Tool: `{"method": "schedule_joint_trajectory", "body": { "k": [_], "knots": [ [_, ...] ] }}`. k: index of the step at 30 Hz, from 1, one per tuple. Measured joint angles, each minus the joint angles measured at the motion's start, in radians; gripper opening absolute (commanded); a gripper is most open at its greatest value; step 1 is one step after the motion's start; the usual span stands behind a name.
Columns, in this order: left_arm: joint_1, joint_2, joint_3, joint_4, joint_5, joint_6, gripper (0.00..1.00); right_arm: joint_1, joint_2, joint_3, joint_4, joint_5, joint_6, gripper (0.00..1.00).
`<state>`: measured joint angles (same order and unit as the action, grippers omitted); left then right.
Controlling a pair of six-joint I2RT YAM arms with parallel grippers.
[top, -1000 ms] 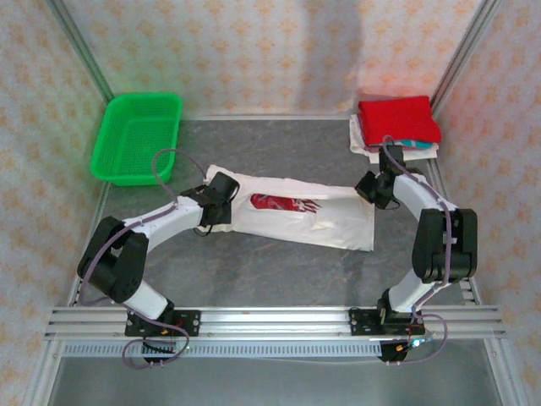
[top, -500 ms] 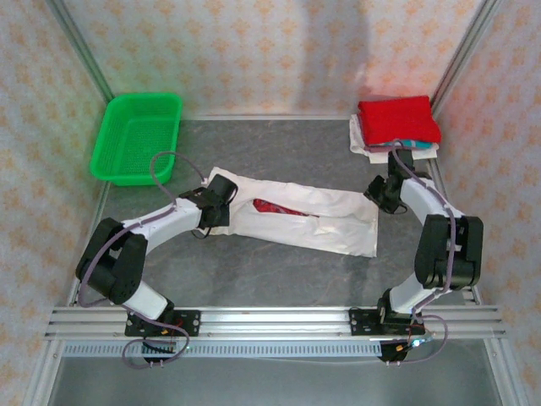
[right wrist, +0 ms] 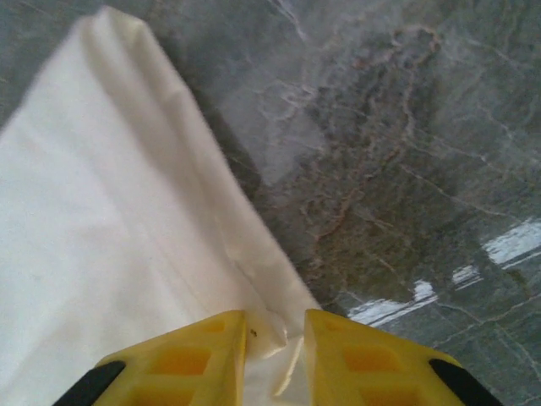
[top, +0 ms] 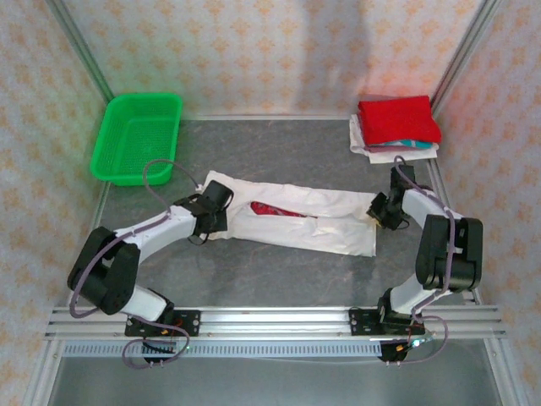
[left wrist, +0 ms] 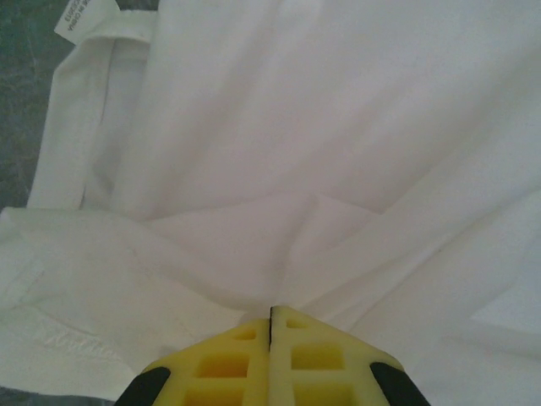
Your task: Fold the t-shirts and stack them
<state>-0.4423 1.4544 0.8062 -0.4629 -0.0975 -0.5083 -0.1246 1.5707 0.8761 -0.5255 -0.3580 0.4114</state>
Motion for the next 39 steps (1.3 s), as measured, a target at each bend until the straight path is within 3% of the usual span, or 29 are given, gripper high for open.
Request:
{"method": "schedule_joint_trajectory", "body": {
  "k": [16,24,28,31,35,39],
  "knots": [
    [-0.003,-0.165,0.049,-0.077,0.109,-0.034,0.0,0.0,0.027,0.001,0.0,0.071,0.0,0.2],
    [-0.096,-0.122,0.05,-0.098,0.167,-0.064,0.0,0.0,0.029,0.004,0.0,0.074,0.0,0.21],
    [-0.108,-0.108,0.034,-0.098,0.176,-0.084,0.38,0.0,0.032,0.01,0.0,0.075,0.0,0.23],
    [-0.127,-0.117,0.02,-0.098,0.195,-0.09,0.34,0.0,0.035,0.02,-0.001,0.075,0.0,0.23],
    [-0.154,-0.181,0.017,-0.078,0.24,-0.078,0.39,0.0,0.04,0.037,-0.001,0.074,0.0,0.24],
    [-0.135,-0.246,0.032,-0.056,0.248,-0.059,0.33,0.002,0.042,0.047,-0.003,0.074,0.0,0.24]
  ]
}}
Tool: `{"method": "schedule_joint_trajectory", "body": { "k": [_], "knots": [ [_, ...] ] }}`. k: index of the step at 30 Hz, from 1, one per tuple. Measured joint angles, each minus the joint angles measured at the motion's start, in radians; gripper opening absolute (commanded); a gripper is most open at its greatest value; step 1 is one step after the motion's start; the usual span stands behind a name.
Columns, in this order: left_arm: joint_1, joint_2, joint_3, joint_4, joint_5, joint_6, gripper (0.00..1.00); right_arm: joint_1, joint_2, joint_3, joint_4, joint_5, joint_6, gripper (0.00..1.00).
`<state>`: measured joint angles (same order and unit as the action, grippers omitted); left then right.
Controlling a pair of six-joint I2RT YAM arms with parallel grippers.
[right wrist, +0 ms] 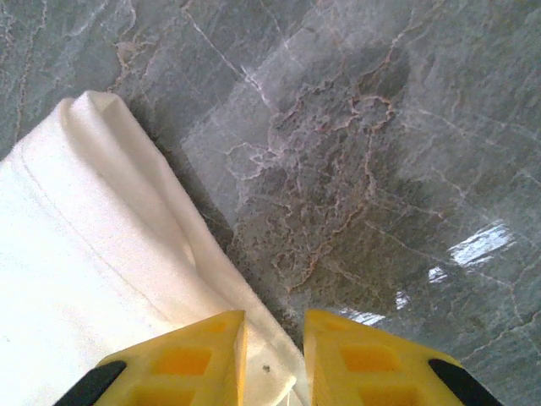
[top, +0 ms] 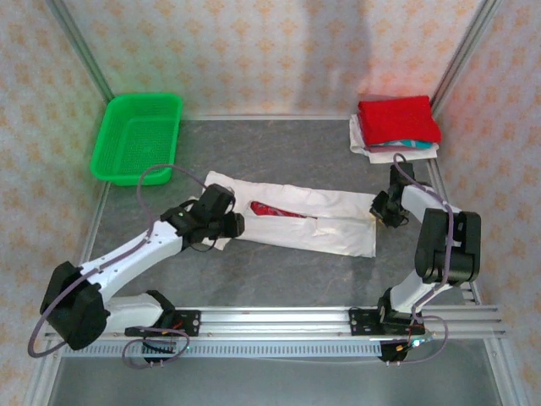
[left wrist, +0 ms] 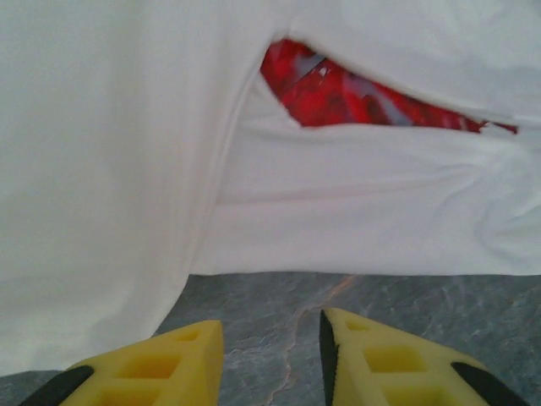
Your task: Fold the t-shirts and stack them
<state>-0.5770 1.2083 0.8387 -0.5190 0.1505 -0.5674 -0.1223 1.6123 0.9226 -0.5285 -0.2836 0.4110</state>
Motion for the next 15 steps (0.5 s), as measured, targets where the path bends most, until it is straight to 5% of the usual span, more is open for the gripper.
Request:
{"method": "schedule_joint_trajectory", "body": {
  "k": [8,15],
  "knots": [
    [0.256,0.122,0.061,0.039,-0.035,-0.018,0.26,0.139,-0.127,0.099,-0.102,0.058,-0.034,0.27],
    [0.306,0.261,0.02,0.074,-0.047,-0.06,0.22,0.375,-0.151,0.278,-0.11,0.046,-0.117,0.29]
  ]
}}
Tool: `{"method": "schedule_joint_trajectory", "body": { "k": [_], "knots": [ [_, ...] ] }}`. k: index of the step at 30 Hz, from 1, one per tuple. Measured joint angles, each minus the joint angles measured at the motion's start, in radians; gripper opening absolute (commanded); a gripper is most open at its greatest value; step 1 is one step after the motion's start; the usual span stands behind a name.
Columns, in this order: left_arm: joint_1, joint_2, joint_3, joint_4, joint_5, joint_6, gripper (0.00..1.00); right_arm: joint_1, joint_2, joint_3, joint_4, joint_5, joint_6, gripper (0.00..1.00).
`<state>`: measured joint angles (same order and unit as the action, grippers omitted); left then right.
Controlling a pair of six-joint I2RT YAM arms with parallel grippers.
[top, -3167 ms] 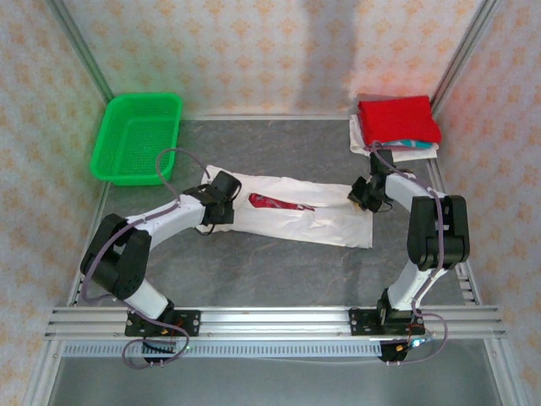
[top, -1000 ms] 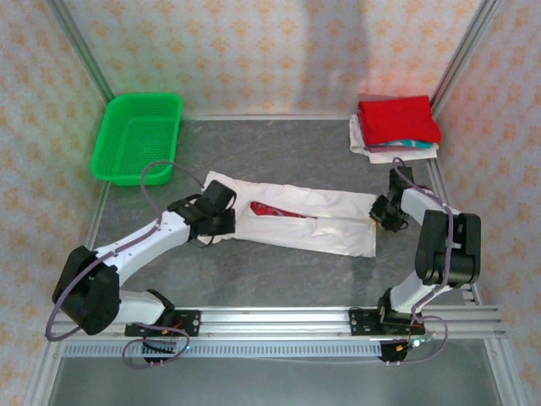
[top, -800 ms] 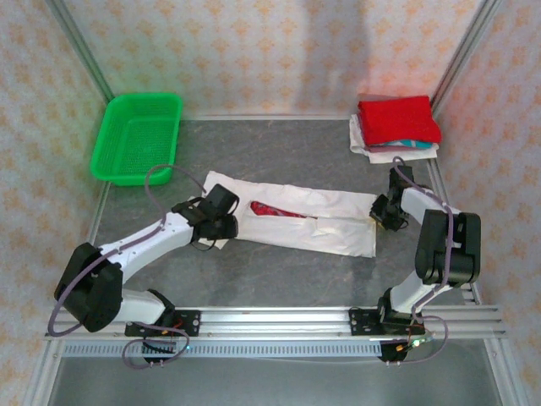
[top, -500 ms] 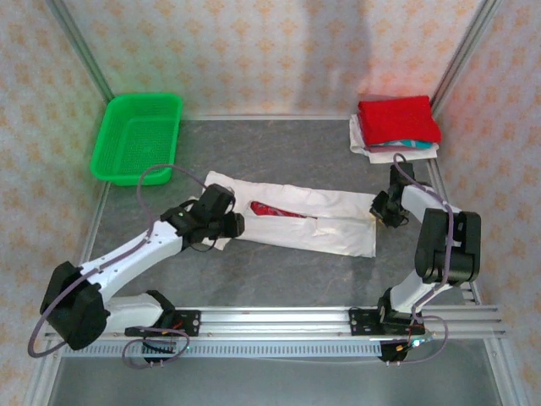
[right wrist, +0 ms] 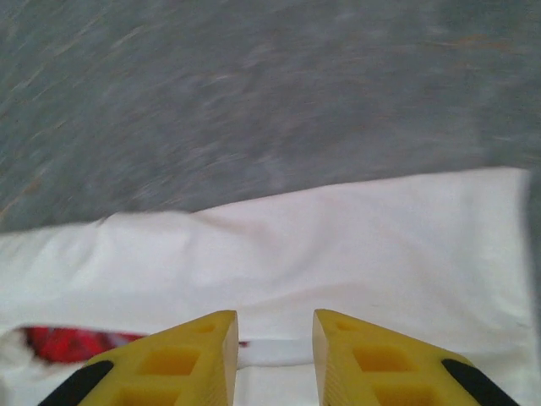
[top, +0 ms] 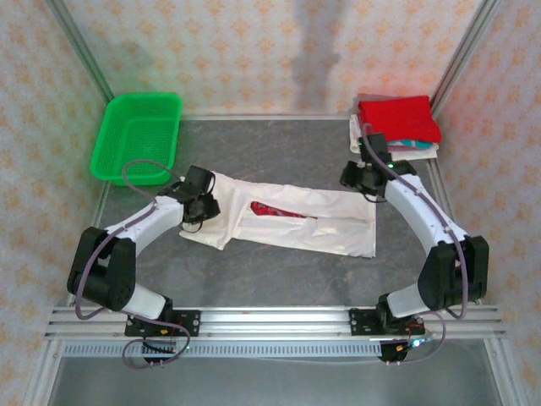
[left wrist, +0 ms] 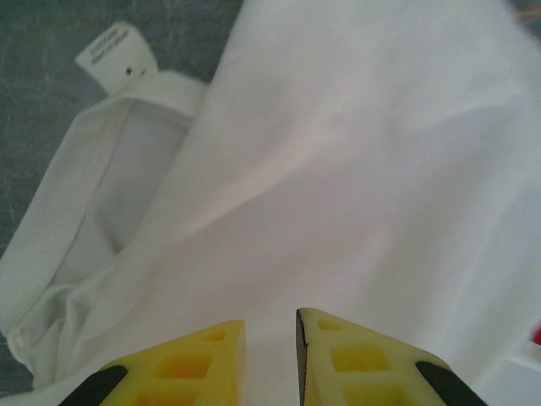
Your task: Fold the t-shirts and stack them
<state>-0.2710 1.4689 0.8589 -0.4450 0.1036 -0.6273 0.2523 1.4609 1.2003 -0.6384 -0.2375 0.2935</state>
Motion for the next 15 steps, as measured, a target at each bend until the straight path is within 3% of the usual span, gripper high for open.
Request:
{"method": "schedule_joint_trajectory", "body": {
  "k": [6,15],
  "knots": [
    [-0.018,-0.065,-0.2,0.042,0.011,-0.097,0.22,0.166,0.235,0.099,0.029,-0.049,-0.036,0.28],
    [-0.068,-0.172,-0.294,0.069,-0.014,-0.172,0.22,0.183,0.495,0.213,0.051,-0.065,-0.033,0.27]
  ]
}}
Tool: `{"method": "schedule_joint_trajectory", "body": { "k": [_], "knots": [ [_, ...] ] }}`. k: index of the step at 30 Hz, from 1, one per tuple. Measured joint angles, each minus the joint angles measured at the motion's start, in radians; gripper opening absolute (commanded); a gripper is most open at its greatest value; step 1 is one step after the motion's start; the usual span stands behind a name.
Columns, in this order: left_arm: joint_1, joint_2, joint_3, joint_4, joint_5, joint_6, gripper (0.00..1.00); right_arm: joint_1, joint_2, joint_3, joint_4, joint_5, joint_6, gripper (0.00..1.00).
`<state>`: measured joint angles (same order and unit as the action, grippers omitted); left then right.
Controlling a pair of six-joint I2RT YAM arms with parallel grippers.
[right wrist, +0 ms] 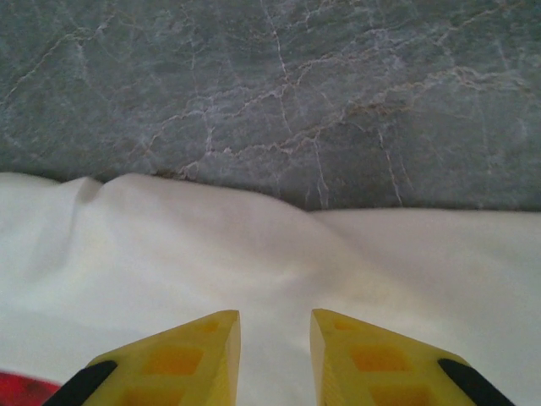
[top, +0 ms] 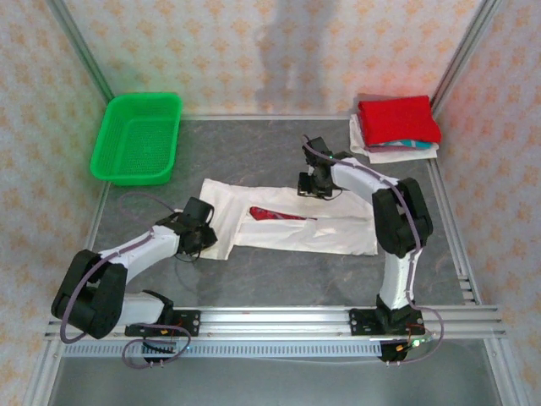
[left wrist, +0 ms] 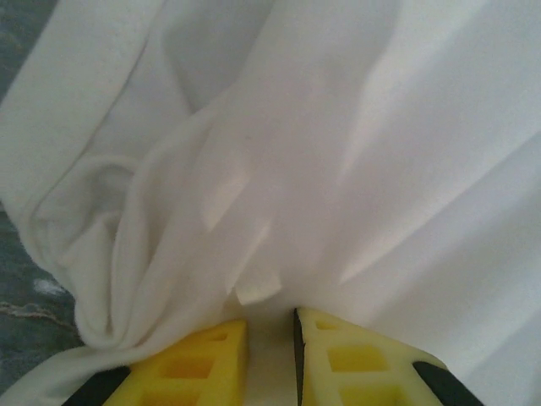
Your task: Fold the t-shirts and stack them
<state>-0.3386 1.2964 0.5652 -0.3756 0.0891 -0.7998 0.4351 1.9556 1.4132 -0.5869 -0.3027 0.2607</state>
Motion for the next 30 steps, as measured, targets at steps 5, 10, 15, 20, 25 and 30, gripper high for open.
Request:
{"method": "schedule_joint_trajectory", "body": {
  "k": [5,10,15,20,25,30],
  "knots": [
    [0.008,0.049,0.019,0.023,-0.019,0.0,0.22,-0.007,0.055,0.006,0.012,0.007,0.009,0.27],
    [0.014,0.141,0.077,0.08,-0.041,0.004,0.22,-0.051,0.047,-0.048,0.073,0.003,0.062,0.28],
    [0.026,0.253,0.156,0.161,-0.052,0.021,0.21,-0.114,-0.024,-0.164,0.15,-0.005,0.132,0.32],
    [0.074,0.462,0.38,0.183,-0.054,0.077,0.15,-0.142,-0.109,-0.303,0.246,-0.05,0.214,0.32],
    [0.12,0.69,0.675,0.172,-0.06,0.134,0.14,-0.106,-0.202,-0.459,0.376,-0.103,0.339,0.34],
    [0.134,0.888,0.988,0.084,-0.049,0.192,0.14,0.001,-0.264,-0.589,0.542,-0.126,0.52,0.36]
  ]
}}
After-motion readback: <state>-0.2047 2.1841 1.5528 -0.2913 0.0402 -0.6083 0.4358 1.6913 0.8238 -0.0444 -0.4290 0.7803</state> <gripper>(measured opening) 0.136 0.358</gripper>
